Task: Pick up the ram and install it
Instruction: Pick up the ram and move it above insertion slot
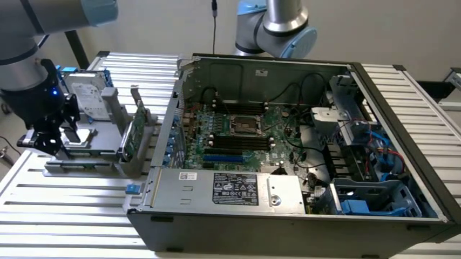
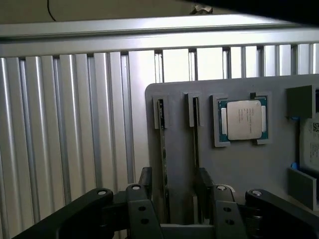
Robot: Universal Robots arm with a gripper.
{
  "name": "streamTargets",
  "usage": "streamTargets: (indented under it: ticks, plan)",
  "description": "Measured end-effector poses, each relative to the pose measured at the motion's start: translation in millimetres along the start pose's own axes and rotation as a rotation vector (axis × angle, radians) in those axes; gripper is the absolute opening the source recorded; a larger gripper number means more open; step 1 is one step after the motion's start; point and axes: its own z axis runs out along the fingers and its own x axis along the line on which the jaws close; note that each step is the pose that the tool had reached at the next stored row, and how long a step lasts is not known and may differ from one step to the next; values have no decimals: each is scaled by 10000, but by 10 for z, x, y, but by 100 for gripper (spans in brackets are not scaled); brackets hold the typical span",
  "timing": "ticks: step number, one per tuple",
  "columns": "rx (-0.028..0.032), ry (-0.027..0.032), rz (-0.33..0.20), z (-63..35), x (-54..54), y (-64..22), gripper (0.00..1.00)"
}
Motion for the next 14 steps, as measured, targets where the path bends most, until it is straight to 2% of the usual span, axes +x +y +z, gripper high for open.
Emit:
streamTargets:
  ticks: [6,14]
  plan:
    - [11,3,-83,100,32,-5,48]
    - [126,5,-314,196,59,-8,48]
